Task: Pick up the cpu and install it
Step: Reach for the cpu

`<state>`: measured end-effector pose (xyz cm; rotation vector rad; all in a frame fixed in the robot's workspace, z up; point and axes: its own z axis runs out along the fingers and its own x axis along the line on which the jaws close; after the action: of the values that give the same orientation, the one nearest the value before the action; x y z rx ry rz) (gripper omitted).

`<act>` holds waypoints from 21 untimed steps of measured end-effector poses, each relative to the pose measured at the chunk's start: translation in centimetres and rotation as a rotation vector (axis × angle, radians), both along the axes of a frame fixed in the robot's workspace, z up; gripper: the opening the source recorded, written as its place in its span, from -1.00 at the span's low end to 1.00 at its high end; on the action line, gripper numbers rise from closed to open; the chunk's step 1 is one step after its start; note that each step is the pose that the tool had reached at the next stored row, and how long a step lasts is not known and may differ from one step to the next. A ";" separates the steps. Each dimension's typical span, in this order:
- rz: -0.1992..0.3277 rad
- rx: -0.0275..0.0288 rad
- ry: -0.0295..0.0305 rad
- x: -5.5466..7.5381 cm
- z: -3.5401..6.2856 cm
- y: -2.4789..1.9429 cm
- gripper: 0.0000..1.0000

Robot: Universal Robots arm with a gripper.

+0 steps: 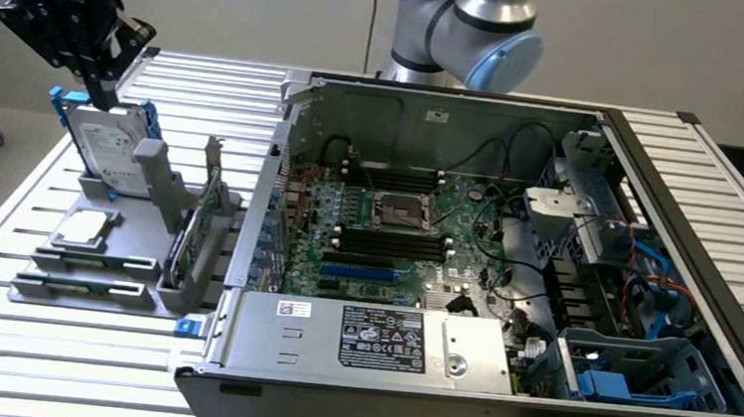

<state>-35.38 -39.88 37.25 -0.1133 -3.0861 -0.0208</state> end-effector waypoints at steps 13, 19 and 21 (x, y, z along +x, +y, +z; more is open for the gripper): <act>0.000 -0.0068 0.0007 -6.2 -1.54 0.66 -0.79; 0.000 -0.0135 0.0005 -8.2 -2.26 1.16 -0.79; 0.001 -0.0202 0.0006 -8.2 -2.26 1.15 -0.79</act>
<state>-43.62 -38.72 34.99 -0.1132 -3.0863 0.0104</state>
